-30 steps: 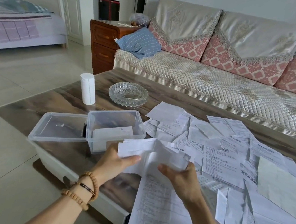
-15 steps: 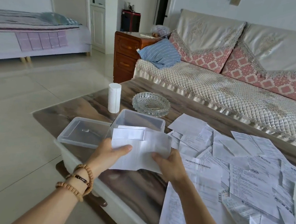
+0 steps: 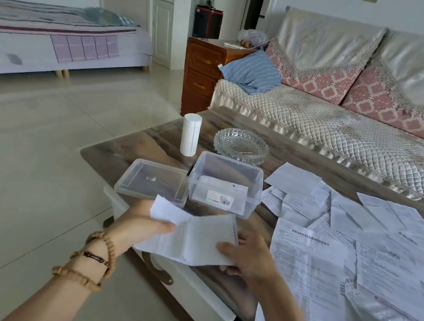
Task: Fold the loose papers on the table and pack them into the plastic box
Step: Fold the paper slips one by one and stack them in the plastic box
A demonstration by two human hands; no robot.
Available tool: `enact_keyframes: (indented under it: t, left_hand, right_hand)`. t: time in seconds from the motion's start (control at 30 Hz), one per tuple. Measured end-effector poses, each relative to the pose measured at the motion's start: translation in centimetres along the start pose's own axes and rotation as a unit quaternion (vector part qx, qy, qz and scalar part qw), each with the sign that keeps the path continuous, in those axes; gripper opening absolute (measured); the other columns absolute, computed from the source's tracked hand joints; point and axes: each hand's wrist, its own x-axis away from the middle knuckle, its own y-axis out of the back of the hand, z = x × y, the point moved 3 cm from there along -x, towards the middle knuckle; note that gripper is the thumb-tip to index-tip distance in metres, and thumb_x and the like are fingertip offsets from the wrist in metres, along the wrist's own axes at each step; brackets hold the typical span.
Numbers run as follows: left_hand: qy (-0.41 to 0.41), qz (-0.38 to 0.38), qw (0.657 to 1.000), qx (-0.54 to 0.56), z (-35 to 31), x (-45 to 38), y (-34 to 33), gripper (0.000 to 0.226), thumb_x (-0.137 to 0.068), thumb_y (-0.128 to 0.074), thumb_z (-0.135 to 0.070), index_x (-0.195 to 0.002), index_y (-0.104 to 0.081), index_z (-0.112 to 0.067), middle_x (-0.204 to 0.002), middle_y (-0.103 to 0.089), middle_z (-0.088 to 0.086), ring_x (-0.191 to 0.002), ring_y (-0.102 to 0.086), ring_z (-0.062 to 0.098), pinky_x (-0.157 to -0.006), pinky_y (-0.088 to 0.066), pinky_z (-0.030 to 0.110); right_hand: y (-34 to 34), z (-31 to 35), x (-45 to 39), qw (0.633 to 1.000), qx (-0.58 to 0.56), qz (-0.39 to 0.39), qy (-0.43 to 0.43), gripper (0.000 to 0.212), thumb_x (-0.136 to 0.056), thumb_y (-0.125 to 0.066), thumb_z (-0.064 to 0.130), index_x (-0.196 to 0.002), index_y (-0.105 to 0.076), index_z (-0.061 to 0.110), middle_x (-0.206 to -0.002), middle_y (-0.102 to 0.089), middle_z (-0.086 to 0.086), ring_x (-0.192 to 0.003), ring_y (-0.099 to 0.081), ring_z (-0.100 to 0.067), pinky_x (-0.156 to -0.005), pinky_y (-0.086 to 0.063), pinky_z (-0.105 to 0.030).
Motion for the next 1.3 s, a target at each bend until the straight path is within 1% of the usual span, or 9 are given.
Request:
enact_keyframes:
  t: [0.37,0.5,0.7,0.83,0.9,0.93,0.97,1.03,1.3]
  left_hand:
    - [-0.146,-0.202,0.878,-0.410,-4.6,1.7,-3.2,0.066,-0.080,-0.072,-0.032,-0.136,-0.039,-0.018,-0.137,-0.047,0.007,-0.126,-0.042,0.026,-0.099,-0.043,0.036]
    - [-0.357,0.040,0.870,-0.337,-5.9,6.0,-9.6,0.056,-0.086,-0.059,-0.004,-0.135,-0.050,-0.029,-0.137,-0.049,-0.008,-0.126,-0.045,0.010,-0.102,-0.042,0.021]
    - [-0.441,0.261,0.706,-0.489,-3.2,10.1,-18.0,0.072,-0.084,-0.068,-0.022,-0.147,-0.035,-0.032,-0.158,-0.022,-0.010,-0.148,-0.011,0.011,-0.122,-0.011,0.039]
    - [-0.314,0.301,0.799,-0.415,-4.5,10.7,-18.0,0.049,-0.102,-0.041,-0.043,-0.148,-0.036,-0.029,-0.159,-0.025,-0.005,-0.146,-0.021,0.013,-0.119,-0.010,0.037]
    - [-0.236,0.282,0.841,-0.397,-5.5,11.3,-16.8,0.056,-0.099,-0.041,-0.053,-0.144,-0.043,-0.019,-0.142,-0.051,0.010,-0.092,-0.044,0.004,-0.096,-0.043,0.035]
    - [-0.206,0.264,0.857,-0.392,-5.9,11.6,-16.0,0.061,-0.097,-0.042,-0.056,-0.140,-0.044,-0.013,-0.129,-0.059,0.010,-0.119,-0.043,0.028,-0.082,-0.046,0.034]
    - [-0.181,0.246,0.872,-0.382,-6.0,11.8,-15.3,0.064,-0.095,-0.043,-0.058,-0.137,-0.044,-0.010,-0.123,-0.059,0.006,-0.087,-0.059,0.017,-0.075,-0.045,0.032]
    - [-0.161,0.223,0.897,-0.345,-6.0,12.1,-14.5,0.063,-0.094,-0.046,-0.059,-0.132,-0.046,-0.009,-0.121,-0.057,0.001,-0.095,-0.052,0.009,-0.079,-0.043,0.027]
    - [-0.176,0.121,0.945,-0.248,-6.5,11.7,-17.7,0.047,-0.095,-0.050,-0.048,-0.059,-0.037,-0.020,-0.052,-0.034,-0.009,-0.044,-0.033,0.008,-0.048,-0.028,0.024]
  right_hand:
    - [1.4,2.1,3.0,0.879,0.431,-0.194,0.071,0.041,-0.086,-0.058,0.039,-0.122,-0.051,0.019,-0.116,-0.057,-0.002,-0.105,-0.059,-0.030,-0.071,-0.042,-0.033]
    - [5.5,-1.4,8.0,0.854,0.493,-0.124,0.107,0.043,-0.089,-0.057,0.048,-0.125,-0.058,0.024,-0.117,-0.057,0.005,-0.115,-0.053,-0.020,-0.093,-0.043,-0.034]
    - [10.1,-5.8,14.9,0.851,0.516,0.021,0.098,0.109,-0.059,-0.051,0.090,-0.150,-0.027,0.036,-0.157,-0.020,0.016,-0.144,-0.016,0.000,-0.117,-0.017,-0.025]
    - [10.8,-6.5,16.6,0.848,0.523,0.051,0.071,0.100,-0.077,-0.066,0.061,-0.155,-0.009,0.035,-0.157,0.000,0.019,-0.146,0.005,0.000,-0.121,-0.002,-0.035]
    - [12.1,-6.6,16.6,0.891,0.452,-0.005,0.050,0.069,-0.085,-0.063,0.045,-0.148,-0.036,0.033,-0.151,-0.027,0.021,-0.141,-0.020,0.004,-0.118,-0.016,-0.025]
    - [12.7,-6.4,16.5,0.914,0.404,-0.028,0.026,0.050,-0.086,-0.062,0.042,-0.134,-0.055,0.032,-0.137,-0.044,0.024,-0.127,-0.039,0.006,-0.110,-0.029,-0.022]
    - [13.2,-6.2,16.5,0.931,0.361,-0.050,0.007,0.027,-0.084,-0.063,0.040,-0.108,-0.069,0.031,-0.113,-0.060,0.024,-0.103,-0.055,0.003,-0.095,-0.042,-0.024]
    - [13.5,-5.6,16.7,0.956,0.285,-0.073,0.007,0.032,-0.083,-0.065,0.032,-0.057,-0.051,0.021,-0.056,-0.049,0.014,-0.054,-0.043,-0.010,-0.059,-0.039,-0.029]
    - [13.5,-6.0,13.7,0.940,0.221,-0.256,-0.043,0.026,-0.086,-0.058,0.026,-0.071,-0.060,0.004,-0.060,-0.056,-0.001,-0.057,-0.051,-0.020,-0.049,-0.034,-0.026]
